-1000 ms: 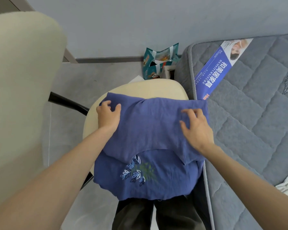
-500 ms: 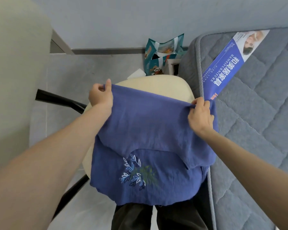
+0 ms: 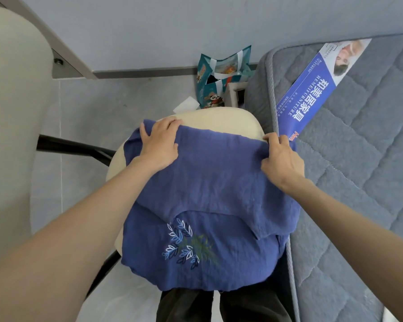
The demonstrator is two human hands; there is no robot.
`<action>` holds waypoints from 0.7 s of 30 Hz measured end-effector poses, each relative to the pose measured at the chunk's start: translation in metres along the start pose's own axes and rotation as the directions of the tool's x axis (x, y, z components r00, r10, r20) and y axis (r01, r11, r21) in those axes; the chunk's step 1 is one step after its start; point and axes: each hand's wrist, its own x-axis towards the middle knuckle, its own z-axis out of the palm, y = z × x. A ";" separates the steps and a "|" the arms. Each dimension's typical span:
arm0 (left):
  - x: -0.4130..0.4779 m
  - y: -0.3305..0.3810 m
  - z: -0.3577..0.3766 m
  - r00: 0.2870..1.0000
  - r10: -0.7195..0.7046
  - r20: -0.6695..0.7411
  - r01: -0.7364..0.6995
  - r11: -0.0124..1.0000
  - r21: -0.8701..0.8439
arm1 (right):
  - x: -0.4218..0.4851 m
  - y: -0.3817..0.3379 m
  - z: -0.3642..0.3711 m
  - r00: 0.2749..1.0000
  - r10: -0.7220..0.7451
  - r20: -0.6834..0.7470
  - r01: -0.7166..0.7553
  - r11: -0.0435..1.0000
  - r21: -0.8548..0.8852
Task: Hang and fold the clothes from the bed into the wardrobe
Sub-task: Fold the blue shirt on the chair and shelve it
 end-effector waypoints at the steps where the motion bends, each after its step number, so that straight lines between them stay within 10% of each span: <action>1: 0.001 -0.001 -0.003 0.999 0.027 -0.024 -0.024 0.993 0.120 | 0.001 0.002 -0.002 1.000 -0.011 0.018 0.012 0.999 -0.030; 6: -0.010 -0.014 -0.023 0.996 0.086 0.010 -0.081 0.892 0.445 | 0.003 0.002 -0.020 0.994 -0.093 0.054 0.098 0.992 -0.086; 21: -0.030 -0.047 -0.092 0.967 -0.098 -0.235 0.187 0.900 0.394 | 0.030 -0.070 -0.075 0.939 -0.197 -0.283 0.273 0.925 0.262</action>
